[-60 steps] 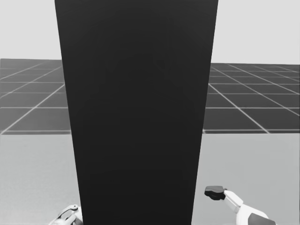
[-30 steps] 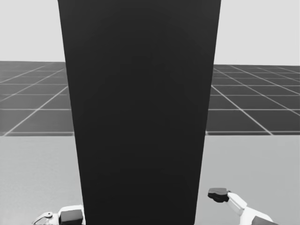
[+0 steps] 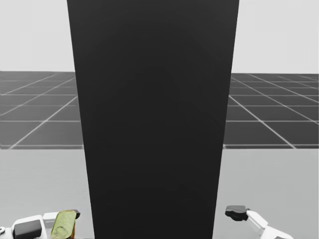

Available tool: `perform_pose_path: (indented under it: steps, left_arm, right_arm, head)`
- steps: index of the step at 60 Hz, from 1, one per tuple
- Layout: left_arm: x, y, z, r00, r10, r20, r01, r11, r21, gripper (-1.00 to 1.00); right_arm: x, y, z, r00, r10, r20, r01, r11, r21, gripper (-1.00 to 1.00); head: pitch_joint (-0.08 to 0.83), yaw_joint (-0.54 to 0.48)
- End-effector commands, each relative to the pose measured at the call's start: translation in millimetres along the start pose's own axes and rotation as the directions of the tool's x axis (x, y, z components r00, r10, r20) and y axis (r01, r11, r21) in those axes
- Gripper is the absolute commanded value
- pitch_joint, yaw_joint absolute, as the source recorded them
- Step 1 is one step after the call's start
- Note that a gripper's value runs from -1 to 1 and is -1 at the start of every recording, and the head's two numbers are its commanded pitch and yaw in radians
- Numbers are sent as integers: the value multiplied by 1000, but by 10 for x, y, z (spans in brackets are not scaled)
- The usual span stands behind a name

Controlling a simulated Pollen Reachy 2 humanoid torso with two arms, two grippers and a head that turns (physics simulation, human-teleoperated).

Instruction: Reach around the screen and pick up the object behind it.

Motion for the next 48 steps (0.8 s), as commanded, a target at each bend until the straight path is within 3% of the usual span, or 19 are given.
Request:
perform_pose_path:
  steps: [1, 34, 42, 48]
  left_arm:
    - [357, 203, 131, 997, -56, 61, 54, 998, 32, 1000]
    - [1294, 620, 329, 972, -213, 96, 196, 968, 155, 1000]
    - [1577, 709, 429, 959, -258, 114, 232, 952, 200, 1000]
    - [1890, 771, 570, 943, -296, 155, 252, 935, 250, 1000]
  right_arm:
    - [0, 0, 3, 1000, 2, 21, -3, 1000, 8, -1000]
    - [34, -6, 26, 1000, 4, 23, -4, 1000, 5, -1000]
    - [44, 0, 32, 1000, -3, 15, 2, 1000, 8, -1000]
    - [48, 9, 30, 1000, -4, 14, 4, 1000, 9, -1000]
  head:
    - [171, -22]
    - [160, -31]
    - [157, -28]
    - [157, -27]
